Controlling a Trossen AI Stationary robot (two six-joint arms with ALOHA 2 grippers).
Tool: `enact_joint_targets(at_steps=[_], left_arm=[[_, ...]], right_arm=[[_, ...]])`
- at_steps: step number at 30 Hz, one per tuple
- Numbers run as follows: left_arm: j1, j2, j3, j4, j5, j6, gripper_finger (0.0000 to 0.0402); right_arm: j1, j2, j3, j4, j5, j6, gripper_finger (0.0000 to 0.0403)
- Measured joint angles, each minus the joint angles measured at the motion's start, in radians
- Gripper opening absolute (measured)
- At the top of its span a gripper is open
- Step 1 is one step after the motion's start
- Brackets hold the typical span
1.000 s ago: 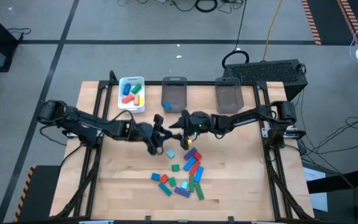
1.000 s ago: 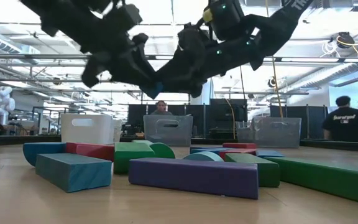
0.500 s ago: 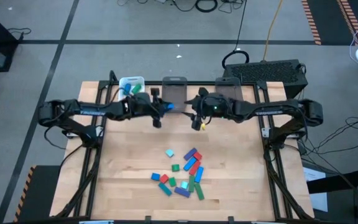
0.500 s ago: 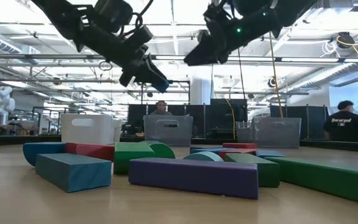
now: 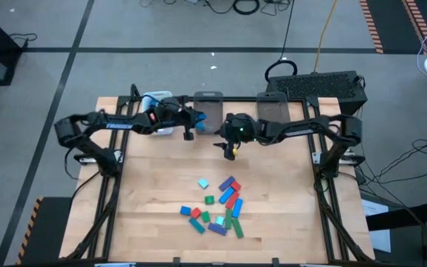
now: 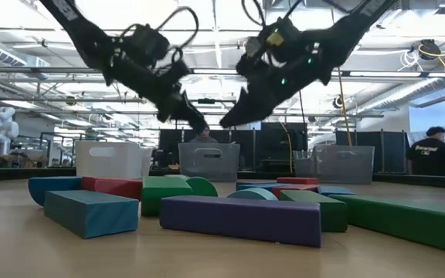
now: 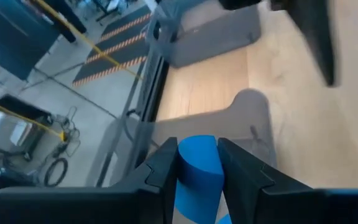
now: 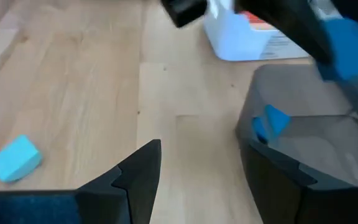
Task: Sort blocks by size
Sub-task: Put the blue half circle block into the left black bin, then put the light blue half circle block into the left black bin
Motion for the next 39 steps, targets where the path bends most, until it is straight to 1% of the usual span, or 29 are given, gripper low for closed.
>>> enact_joint_targets(at_steps=[3,8,12,17,19,22,24,26,28,32,35,37,39], left_arm=[[0.021,0.050,0.002,0.036,0.002,-0.003,0.0100],[0.071,0.114,0.054,0.007,0.006,-0.067,0.0105],[0.110,0.150,0.125,-0.071,0.048,-0.156,0.0109],[0.131,0.196,0.231,-0.206,0.066,-0.227,0.0110],[0.135,0.220,0.280,-0.246,0.066,-0.264,0.0111],[0.139,0.256,0.350,-0.321,0.066,-0.303,0.0111],[0.143,0.276,0.394,-0.366,0.067,-0.318,0.0115],[0.146,0.287,0.423,-0.395,0.066,-0.318,0.0125],[0.147,0.293,0.443,-0.415,0.066,-0.318,0.0143],[0.145,0.292,0.447,-0.425,0.067,-0.296,0.0188],[0.139,0.288,0.447,-0.462,0.065,-0.289,0.0212],[0.132,0.278,0.447,-0.512,0.069,-0.296,0.0216],[0.127,0.252,0.439,-0.571,0.088,-0.316,0.0218]], right_arm=[[0.001,0.036,0.000,0.022,-0.001,-0.019,0.0208],[0.000,0.052,0.000,0.029,0.000,-0.031,0.0208],[0.000,0.052,0.000,0.038,0.000,-0.048,0.0208],[0.000,0.052,0.000,0.068,0.004,-0.167,0.0208],[0.000,0.052,0.000,0.115,0.005,-0.192,0.0208],[0.001,0.052,0.001,0.200,0.005,-0.177,0.0208],[0.001,0.052,0.001,0.224,0.005,-0.115,0.0208],[0.001,0.044,0.001,0.203,0.003,-0.040,0.0208],[0.001,0.036,0.001,0.152,-0.014,-0.016,0.0208],[0.017,0.037,0.001,0.038,-0.104,0.002,0.0208],[0.061,0.069,0.002,0.060,-0.131,0.020,0.0208],[0.095,0.093,0.000,0.072,-0.129,0.039,0.0208],[0.128,0.116,0.001,0.121,-0.129,0.064,0.0208]])
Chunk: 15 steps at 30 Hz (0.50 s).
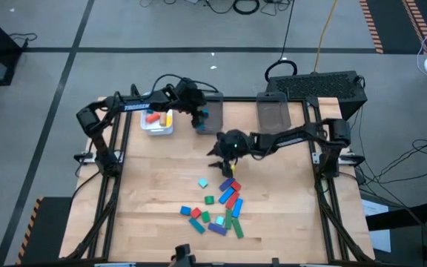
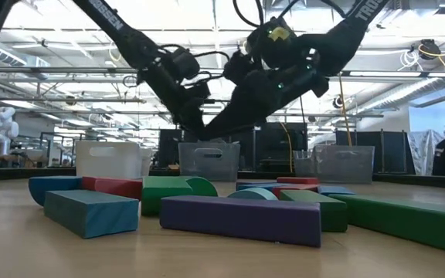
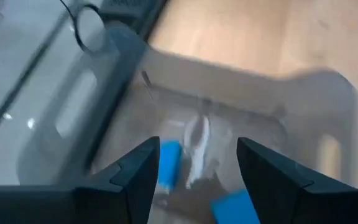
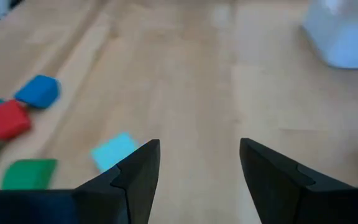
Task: Sort blocks by size
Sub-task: Put the light blue half circle block into the left black bin
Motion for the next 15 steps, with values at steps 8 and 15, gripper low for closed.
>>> enact_joint_targets(at_steps=[8,15], left_arm=[[-0.108,-0.145,-0.050,-0.164,0.000,-0.005,0.0218],[-0.215,-0.284,-0.176,-0.128,-0.076,-0.081,0.0218]], right_arm=[[0.083,0.035,0.001,0.082,0.000,0.001,0.0208],[0.118,0.107,0.042,0.091,-0.005,-0.024,0.0208]])
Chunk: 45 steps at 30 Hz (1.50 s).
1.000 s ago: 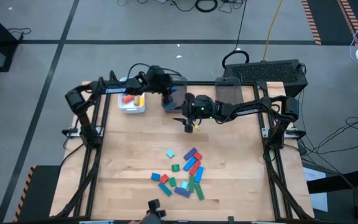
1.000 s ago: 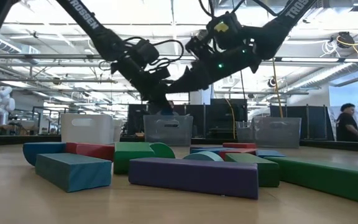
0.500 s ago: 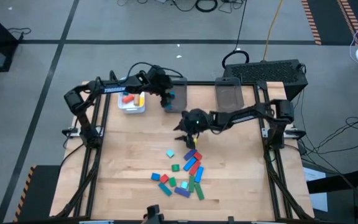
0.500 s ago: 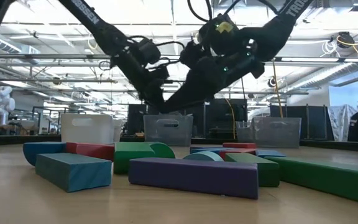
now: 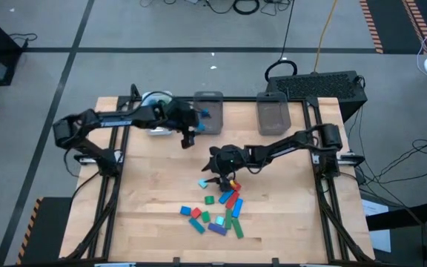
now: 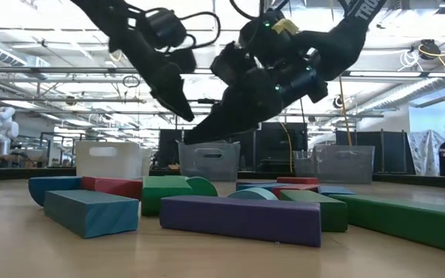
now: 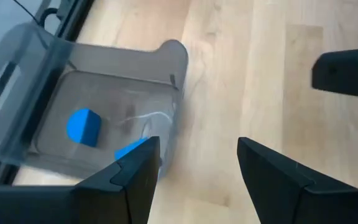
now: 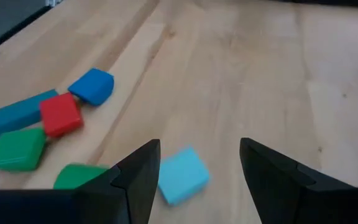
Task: Sort blocks by size
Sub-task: Put the light blue half circle block into the left black bin
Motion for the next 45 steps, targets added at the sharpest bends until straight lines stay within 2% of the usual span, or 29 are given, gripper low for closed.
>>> enact_joint_targets(at_steps=[4,9,16,20,25,30,37,40,45], left_arm=[[-0.046,-0.067,-0.090,0.050,-0.008,-0.074,0.0218],[-0.115,-0.116,-0.171,0.069,-0.059,-0.157,0.0218],[-0.212,-0.108,-0.197,0.103,-0.140,-0.234,0.0218],[-0.255,-0.108,-0.197,0.124,-0.196,-0.235,0.0218],[-0.277,-0.108,-0.197,0.155,-0.220,-0.235,0.0218],[-0.278,-0.108,-0.197,0.144,-0.235,-0.267,0.0218],[-0.278,-0.108,-0.196,0.130,-0.237,-0.279,0.0218],[-0.278,-0.108,-0.196,0.130,-0.240,-0.279,0.0218],[-0.278,-0.108,-0.196,0.129,-0.245,-0.280,0.0218]], right_arm=[[0.014,0.035,0.024,-0.045,0.001,-0.056,0.0211],[0.020,0.042,0.026,-0.069,-0.010,-0.113,0.0238],[0.016,0.042,0.026,-0.074,-0.025,-0.175,0.0285],[0.009,0.042,0.027,-0.066,-0.049,-0.183,0.0294],[0.005,0.080,0.075,-0.071,-0.073,-0.195,0.0295],[0.006,0.161,0.156,-0.173,-0.100,-0.198,0.0295],[-0.004,0.178,0.162,-0.182,-0.103,-0.198,0.0291],[-0.008,0.178,0.162,-0.185,-0.105,-0.196,0.0274],[-0.013,0.178,0.162,-0.195,-0.106,-0.182,0.0217]])
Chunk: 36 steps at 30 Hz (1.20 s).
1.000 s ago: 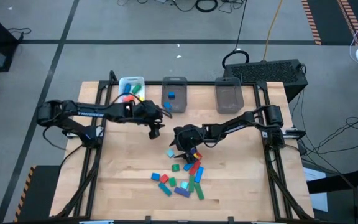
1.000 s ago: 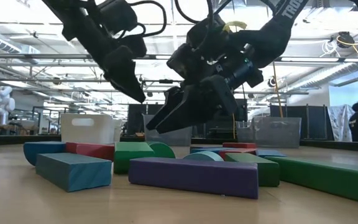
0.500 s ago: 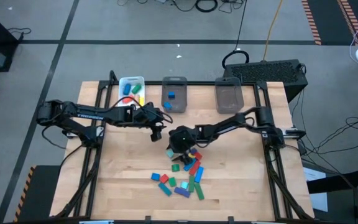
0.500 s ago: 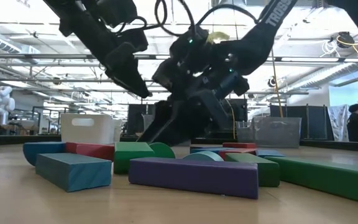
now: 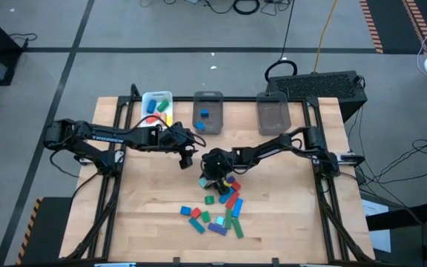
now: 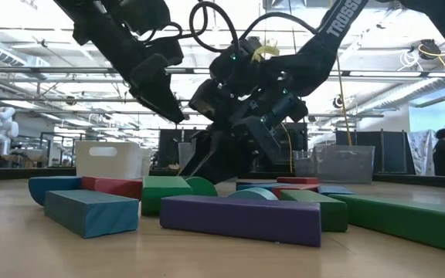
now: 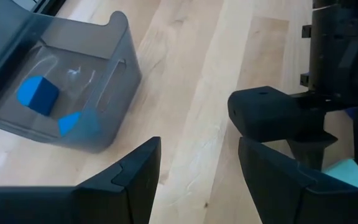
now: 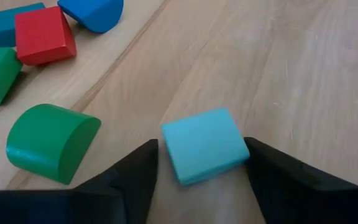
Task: Sort blocks by size
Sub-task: Put the light blue half circle block into the left black bin
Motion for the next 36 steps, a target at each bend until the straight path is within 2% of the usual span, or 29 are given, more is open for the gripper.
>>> enact_joint_targets(at_steps=[4,7,15,21,26,36], left_arm=[[0.000,0.000,0.000,-0.002,-0.015,-0.004,0.0218],[0.000,0.000,0.000,-0.008,-0.021,-0.006,0.0218],[-0.040,-0.003,0.000,-0.059,-0.023,-0.003,0.0218],[-0.107,-0.005,0.000,-0.059,-0.119,0.122,0.0218],[-0.160,-0.005,0.002,-0.018,-0.154,0.266,0.0218],[-0.257,-0.005,0.002,0.069,-0.149,0.573,0.0218]], right_arm=[[-0.001,0.000,0.000,0.005,-0.013,0.003,0.0168],[-0.005,0.000,0.000,0.007,-0.023,0.010,0.0147],[-0.025,-0.046,-0.002,-0.034,-0.023,0.040,0.0158],[-0.064,-0.142,-0.001,-0.113,-0.027,0.038,0.0150],[-0.119,-0.208,-0.001,-0.156,-0.118,0.083,0.0157],[-0.231,-0.218,-0.002,-0.130,-0.388,0.235,0.0157]])
